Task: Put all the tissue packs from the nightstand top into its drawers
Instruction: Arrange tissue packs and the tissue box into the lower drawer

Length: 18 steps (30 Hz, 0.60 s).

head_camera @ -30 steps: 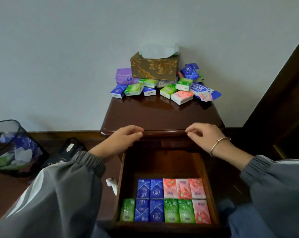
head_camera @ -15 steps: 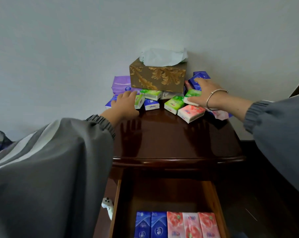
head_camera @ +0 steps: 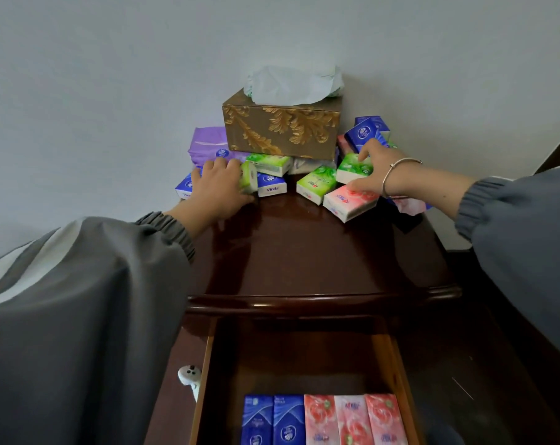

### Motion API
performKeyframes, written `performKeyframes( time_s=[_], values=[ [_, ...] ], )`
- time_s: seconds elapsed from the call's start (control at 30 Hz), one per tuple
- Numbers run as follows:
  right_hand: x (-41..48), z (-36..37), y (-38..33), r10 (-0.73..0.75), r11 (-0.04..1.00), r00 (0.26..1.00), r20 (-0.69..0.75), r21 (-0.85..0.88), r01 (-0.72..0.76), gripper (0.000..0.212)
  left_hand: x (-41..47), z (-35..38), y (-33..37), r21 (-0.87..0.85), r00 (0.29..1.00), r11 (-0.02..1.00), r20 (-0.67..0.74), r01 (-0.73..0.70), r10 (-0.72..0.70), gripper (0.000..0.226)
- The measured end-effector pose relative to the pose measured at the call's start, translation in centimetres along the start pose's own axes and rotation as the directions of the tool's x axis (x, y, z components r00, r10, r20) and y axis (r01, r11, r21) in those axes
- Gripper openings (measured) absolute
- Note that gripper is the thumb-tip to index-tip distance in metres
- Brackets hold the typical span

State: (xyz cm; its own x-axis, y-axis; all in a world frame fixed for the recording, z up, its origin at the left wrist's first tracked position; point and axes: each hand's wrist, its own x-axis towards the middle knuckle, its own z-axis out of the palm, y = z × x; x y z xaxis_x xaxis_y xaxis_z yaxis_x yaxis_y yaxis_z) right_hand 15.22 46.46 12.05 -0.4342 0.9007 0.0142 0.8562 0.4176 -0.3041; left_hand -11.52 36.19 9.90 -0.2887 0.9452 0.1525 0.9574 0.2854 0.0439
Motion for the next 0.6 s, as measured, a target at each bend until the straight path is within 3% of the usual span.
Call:
performKeyframes(
  time_s=[0.1,0.17,0.27,0.33,0.4,0.43,0.5,0.6],
  values=[
    [0.3,0.1,-0.1,0.009,1.000,1.000,-0.027,0.022,-0.009,0.064,-1.9,-1.0,0.1,-0.254,0.985,0.967,-0.155,0.034,-0.076,0.071],
    [0.0,0.2,-0.2,0.012,0.997,0.996,-0.087,0.073,-0.006,0.065,-3.4,-1.9,0.2,-0.494,0.966,0.869,-0.208,0.032,-0.154,0.063],
    [-1.8,0.2,-1.4,-0.023,0.971,0.950,-0.311,0.219,0.095,0.063,-6.0,-3.5,0.4,-0.850,0.951,0.520,-0.085,0.086,-0.296,0.037],
    [-4.0,0.0,-3.4,-0.104,0.918,0.916,-0.388,0.316,0.238,0.064,-8.1,-4.3,0.9,-0.962,0.955,0.197,0.132,0.187,-0.265,0.028],
    [-6.9,-0.2,-5.9,-0.226,0.852,0.904,-0.363,0.377,0.364,0.069,-10.3,-4.6,1.5,-0.944,0.944,-0.119,0.320,0.309,-0.086,0.026],
    [-8.5,-0.3,-7.3,-0.293,0.815,0.896,-0.332,0.403,0.416,0.071,-11.3,-4.7,1.8,-0.908,0.930,-0.215,0.368,0.360,0.004,0.028],
    [-11.5,0.1,-9.7,-0.404,0.751,0.876,-0.264,0.451,0.482,0.077,-13.3,-4.7,2.1,-0.828,0.895,-0.338,0.415,0.447,0.166,0.036],
    [-14.6,1.0,-12.3,-0.472,0.708,0.863,-0.179,0.507,0.492,0.082,-16.0,-4.5,2.0,-0.712,0.840,-0.448,0.428,0.540,0.333,0.066]
  ],
)
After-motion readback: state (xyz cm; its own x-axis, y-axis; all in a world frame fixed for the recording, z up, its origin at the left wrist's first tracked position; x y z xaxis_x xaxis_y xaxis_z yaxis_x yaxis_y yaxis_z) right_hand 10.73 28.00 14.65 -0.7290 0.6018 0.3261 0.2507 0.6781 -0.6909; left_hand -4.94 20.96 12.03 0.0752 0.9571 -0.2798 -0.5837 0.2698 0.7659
